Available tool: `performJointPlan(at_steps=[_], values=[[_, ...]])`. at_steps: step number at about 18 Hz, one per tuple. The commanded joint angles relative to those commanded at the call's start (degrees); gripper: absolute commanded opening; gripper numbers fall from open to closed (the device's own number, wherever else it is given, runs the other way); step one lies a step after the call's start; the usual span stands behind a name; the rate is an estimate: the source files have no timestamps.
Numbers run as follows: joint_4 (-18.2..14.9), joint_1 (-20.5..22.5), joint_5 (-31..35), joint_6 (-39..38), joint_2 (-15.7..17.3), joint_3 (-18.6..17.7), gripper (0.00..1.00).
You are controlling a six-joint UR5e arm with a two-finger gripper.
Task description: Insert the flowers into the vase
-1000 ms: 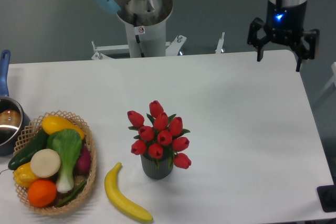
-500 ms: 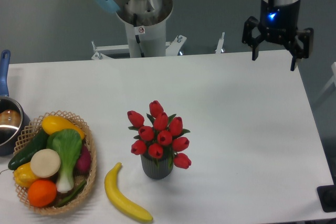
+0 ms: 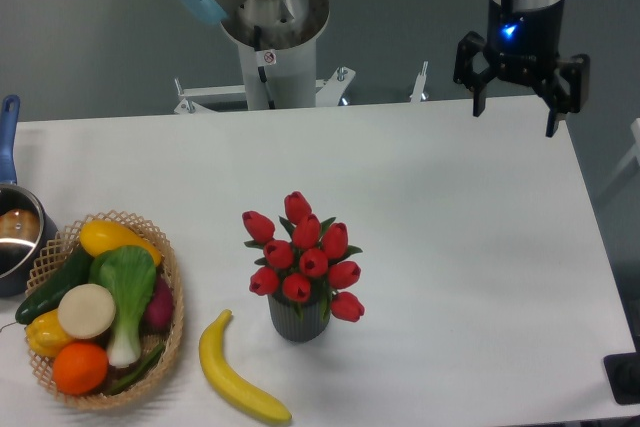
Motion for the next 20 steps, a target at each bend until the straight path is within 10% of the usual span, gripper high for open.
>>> performJointPlan(at_steps=[18,20], values=[[0.35,0.00,-0.26,-1.92,0.44,-1.84,1.00],[4.63,0.00,-0.35,-5.61,0.70,-3.77,1.00]])
